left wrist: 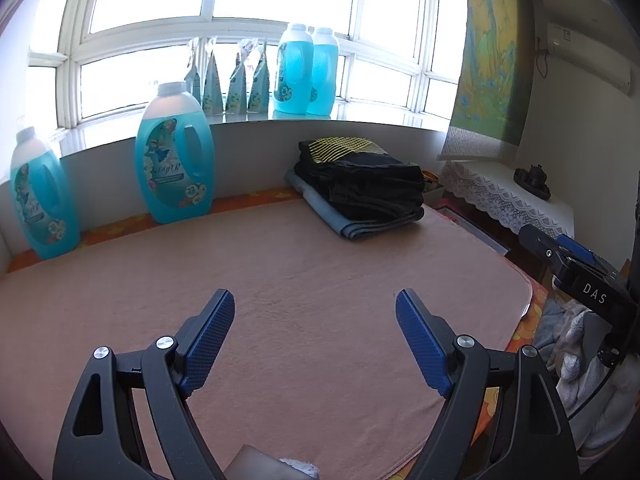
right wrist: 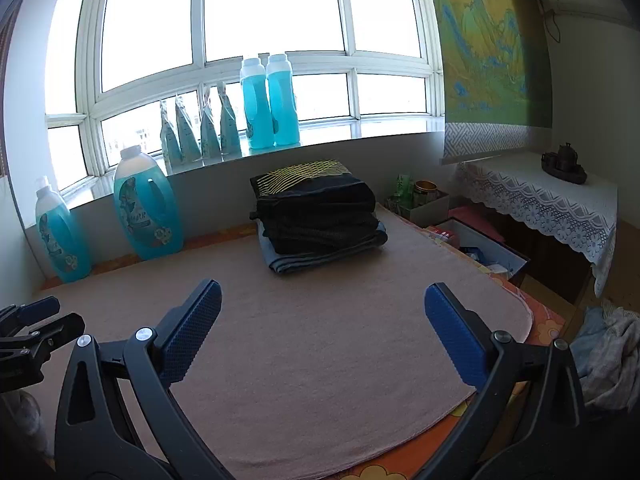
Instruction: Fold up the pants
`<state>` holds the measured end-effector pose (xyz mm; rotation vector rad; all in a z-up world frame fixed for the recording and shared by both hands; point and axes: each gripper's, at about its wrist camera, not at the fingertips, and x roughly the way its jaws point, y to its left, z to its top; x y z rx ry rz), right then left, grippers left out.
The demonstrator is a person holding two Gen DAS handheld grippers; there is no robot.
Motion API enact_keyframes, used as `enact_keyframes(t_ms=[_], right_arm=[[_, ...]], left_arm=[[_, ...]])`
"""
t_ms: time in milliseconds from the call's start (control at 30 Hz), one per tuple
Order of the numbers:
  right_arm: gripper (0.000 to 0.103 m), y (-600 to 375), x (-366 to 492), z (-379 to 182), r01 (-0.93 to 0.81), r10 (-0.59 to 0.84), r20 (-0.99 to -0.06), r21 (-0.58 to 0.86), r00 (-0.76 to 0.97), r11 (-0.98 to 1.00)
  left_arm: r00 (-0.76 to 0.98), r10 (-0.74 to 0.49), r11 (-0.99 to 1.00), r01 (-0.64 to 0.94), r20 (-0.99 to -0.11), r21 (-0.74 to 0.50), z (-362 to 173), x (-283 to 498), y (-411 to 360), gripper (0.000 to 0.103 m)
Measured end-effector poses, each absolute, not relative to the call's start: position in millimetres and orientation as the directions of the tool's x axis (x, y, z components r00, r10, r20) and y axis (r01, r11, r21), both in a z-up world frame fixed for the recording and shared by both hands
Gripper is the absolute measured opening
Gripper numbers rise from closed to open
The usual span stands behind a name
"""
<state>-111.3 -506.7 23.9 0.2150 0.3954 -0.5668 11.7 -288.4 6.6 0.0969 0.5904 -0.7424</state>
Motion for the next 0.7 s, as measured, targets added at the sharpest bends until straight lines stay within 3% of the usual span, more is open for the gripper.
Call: enact_keyframes(t_ms=[700], right_arm=[[0.103, -505.2, -107.6, 24.1, 0.553, -0.471, -0.425, 0.089, 0.773, 0.828]], left_arm=[[0.576, -0.616, 0.737, 0.662, -0.537, -0.136, 6.2, 9.6, -288.7, 0.083]])
